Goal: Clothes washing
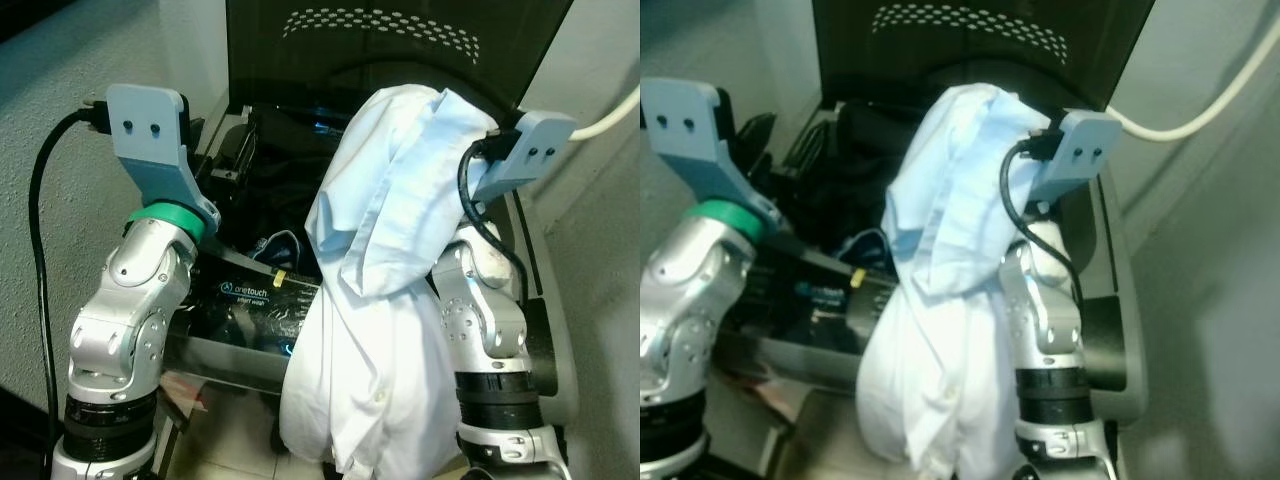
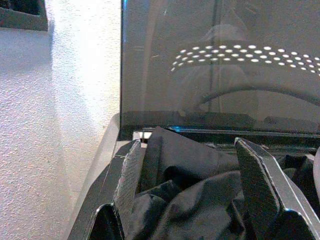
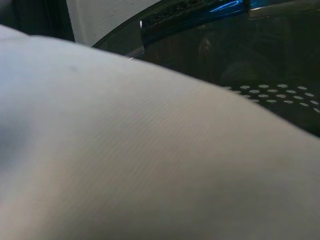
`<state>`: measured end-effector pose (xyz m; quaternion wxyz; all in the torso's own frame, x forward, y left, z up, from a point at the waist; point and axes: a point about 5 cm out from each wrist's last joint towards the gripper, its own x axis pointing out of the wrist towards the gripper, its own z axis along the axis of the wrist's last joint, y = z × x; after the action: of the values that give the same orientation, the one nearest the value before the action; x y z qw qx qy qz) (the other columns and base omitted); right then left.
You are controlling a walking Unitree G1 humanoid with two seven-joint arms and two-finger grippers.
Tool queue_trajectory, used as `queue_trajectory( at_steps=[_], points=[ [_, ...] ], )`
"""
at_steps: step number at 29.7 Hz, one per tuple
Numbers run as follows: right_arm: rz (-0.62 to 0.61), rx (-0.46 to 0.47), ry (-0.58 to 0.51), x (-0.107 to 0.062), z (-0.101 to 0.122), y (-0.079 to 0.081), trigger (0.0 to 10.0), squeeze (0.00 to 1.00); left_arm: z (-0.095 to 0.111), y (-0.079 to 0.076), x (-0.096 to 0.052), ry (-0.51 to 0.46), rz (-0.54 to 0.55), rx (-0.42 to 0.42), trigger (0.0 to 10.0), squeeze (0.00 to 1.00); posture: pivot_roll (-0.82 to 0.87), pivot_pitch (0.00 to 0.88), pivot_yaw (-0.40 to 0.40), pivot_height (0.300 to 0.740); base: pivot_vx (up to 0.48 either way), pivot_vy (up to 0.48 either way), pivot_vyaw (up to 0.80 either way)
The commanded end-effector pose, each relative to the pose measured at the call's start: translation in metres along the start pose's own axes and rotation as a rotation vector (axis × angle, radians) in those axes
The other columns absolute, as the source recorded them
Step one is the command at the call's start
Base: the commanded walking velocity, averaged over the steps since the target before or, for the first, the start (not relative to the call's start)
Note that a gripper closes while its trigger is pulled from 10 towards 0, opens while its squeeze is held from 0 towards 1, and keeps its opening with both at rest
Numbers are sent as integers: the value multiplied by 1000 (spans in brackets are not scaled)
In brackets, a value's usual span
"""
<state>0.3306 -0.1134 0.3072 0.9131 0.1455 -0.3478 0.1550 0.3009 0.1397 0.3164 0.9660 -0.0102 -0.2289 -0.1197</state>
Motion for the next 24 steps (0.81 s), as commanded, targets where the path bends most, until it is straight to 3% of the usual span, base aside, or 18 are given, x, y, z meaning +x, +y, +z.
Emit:
queue_trajectory(
  at_steps=[1, 6, 11, 17, 24],
  points=[
    [1, -11, -40, 1, 8, -1, 10000, 0, 0, -4, 1, 1, -15, 3, 10000, 0, 97, 99, -7, 724, 0, 0, 0],
    [7, -15, -37, 1, 9, -2, 10000, 0, 0, -7, 1, -6, -17, -5, 10000, 0, 48, 112, -20, 724, 0, 0, 0],
    [12, -33, -39, -1, 11, 0, 10000, 0, -4, -9, 1, 10, -32, -16, 10000, 0, -32, 100, 20, 724, 0, 0, 0],
    [-24, -61, -48, -8, 15, -7, 10000, 0, -9, -8, 8, 29, -46, -36, 10000, 0, -53, 95, 46, 724, 0, 480, 0],
    [-28, -70, -50, -9, 17, -8, 10000, 0, -10, -11, 9, 26, -63, -25, 10000, 0, -62, 89, 54, 724, 0, 0, 0]
  ],
)
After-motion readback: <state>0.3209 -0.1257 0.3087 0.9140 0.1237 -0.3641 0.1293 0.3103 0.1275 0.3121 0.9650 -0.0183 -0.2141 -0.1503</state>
